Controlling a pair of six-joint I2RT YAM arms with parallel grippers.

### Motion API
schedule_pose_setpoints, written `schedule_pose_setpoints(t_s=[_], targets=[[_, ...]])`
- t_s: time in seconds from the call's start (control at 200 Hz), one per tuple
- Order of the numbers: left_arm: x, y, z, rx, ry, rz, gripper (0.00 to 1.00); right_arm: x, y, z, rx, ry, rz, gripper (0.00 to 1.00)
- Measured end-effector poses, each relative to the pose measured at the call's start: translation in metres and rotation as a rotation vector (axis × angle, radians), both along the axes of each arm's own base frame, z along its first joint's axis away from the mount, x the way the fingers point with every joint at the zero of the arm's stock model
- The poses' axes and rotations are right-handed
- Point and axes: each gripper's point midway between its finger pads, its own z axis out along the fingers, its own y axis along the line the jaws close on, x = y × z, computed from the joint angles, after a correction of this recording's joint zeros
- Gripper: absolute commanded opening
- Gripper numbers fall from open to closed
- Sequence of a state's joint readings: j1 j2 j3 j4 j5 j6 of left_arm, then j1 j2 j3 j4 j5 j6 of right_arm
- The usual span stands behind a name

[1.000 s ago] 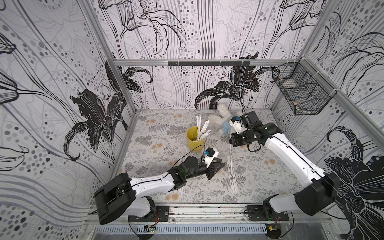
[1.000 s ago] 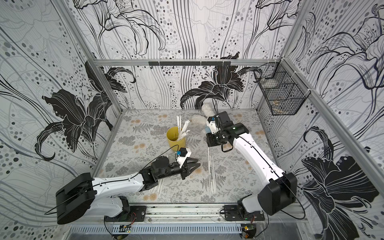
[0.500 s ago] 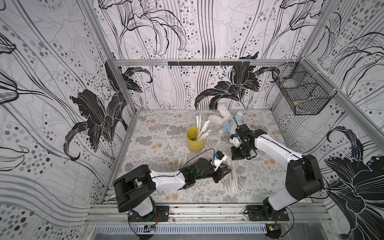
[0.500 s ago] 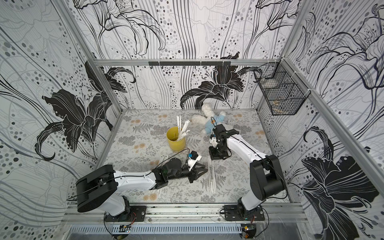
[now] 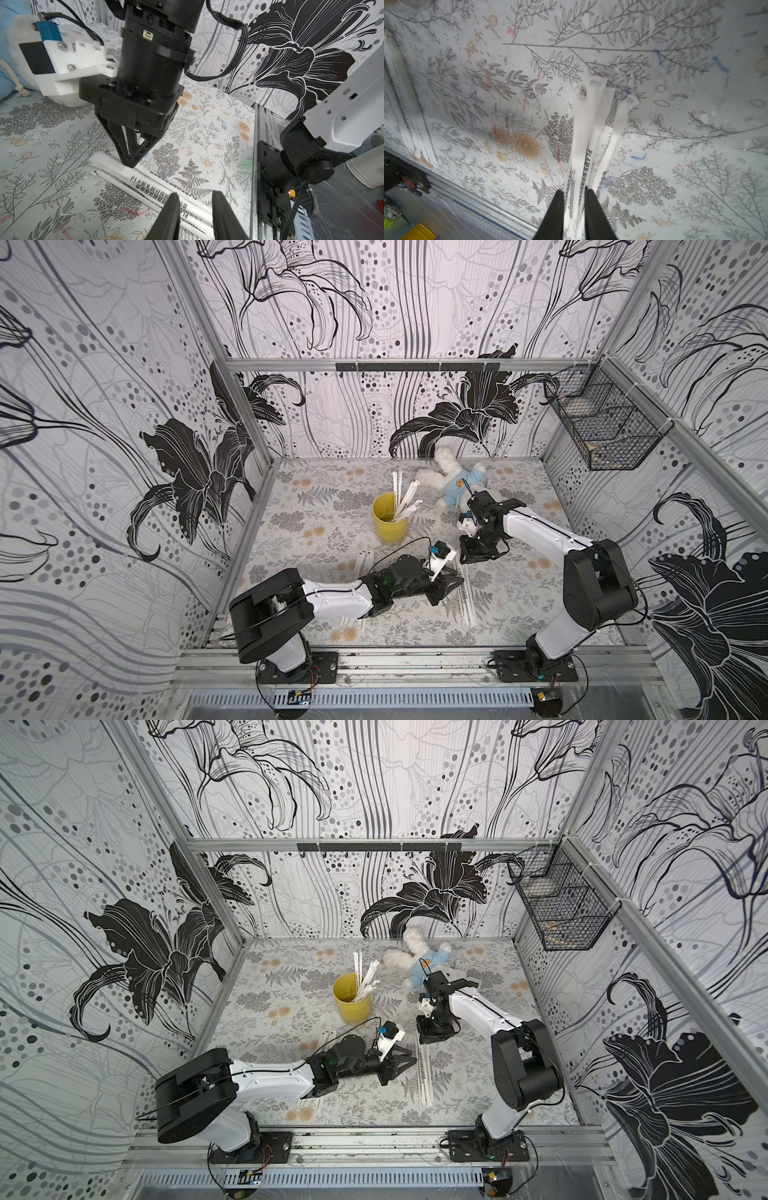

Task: Take the straws out of the storage container
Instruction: Place the straw at the center of the board, then pick up the straw from the container.

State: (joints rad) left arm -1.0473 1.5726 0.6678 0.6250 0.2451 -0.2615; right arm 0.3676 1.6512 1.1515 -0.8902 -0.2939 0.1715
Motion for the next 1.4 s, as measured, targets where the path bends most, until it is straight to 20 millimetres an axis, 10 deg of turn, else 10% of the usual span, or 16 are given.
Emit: schedule_pose_setpoints(t_s=[0.511,0.957,1.397], targets=[[0.006,0.011,0.012,0.012,-0.03,0.055,0.3,0.004,-0.001,0.013,0.011,-0.045,-0.008,0.27],[0.041,0.052,0.056,0.023,-0.124,0.213,0.29,0.029,0.014,0.129,0.19,-0.472,-0.036,0.42],[0.116,0.139,0.096,0.028,-0.209,0.497,0.29,0.039,0.097,0.211,0.422,-0.852,0.178,0.44]])
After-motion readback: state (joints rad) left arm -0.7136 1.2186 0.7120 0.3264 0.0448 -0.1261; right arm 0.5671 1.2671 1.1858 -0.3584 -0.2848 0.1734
